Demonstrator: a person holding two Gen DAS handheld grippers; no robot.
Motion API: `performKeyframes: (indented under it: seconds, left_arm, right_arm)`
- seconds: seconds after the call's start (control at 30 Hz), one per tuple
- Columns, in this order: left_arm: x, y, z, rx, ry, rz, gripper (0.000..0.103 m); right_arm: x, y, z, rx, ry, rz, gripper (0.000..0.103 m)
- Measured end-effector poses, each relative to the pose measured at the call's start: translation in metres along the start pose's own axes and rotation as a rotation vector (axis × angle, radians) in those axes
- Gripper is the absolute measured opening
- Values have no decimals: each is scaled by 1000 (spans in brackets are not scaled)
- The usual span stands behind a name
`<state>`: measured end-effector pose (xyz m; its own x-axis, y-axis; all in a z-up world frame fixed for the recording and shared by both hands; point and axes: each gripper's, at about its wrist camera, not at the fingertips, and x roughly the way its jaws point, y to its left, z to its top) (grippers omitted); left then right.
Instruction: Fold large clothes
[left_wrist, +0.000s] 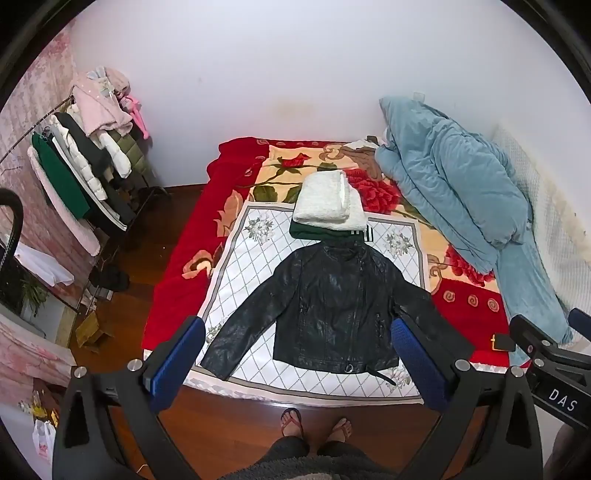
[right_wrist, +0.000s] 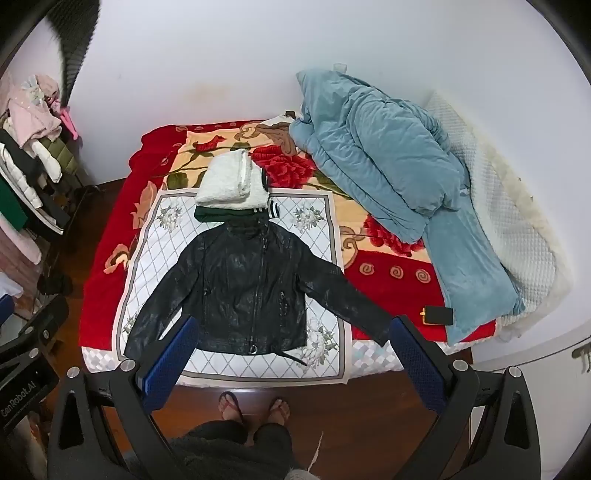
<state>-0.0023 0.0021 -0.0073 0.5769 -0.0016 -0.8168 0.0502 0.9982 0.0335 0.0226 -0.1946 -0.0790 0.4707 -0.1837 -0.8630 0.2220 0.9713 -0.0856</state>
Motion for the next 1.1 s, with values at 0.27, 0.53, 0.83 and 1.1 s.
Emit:
performKeyframes:
  seconds: [0.27,0.53,0.83,1.1]
  left_arm:
    - [3,-9,-1,0,2,-5,103]
    - [3,-11,0,1,3,-7,103]
    - [2,-23,8,8,5,-10,103]
    - [-1,-28,12,7,6,-12,103]
  right_arm:
    - [4,-1,3,-19,-9,-13,103]
    - [4,-3,6,-21,-8,-14,103]
    - [3,-3,9,-21,-9,-11,103]
    - [3,-3,7,-19,-9,-16,103]
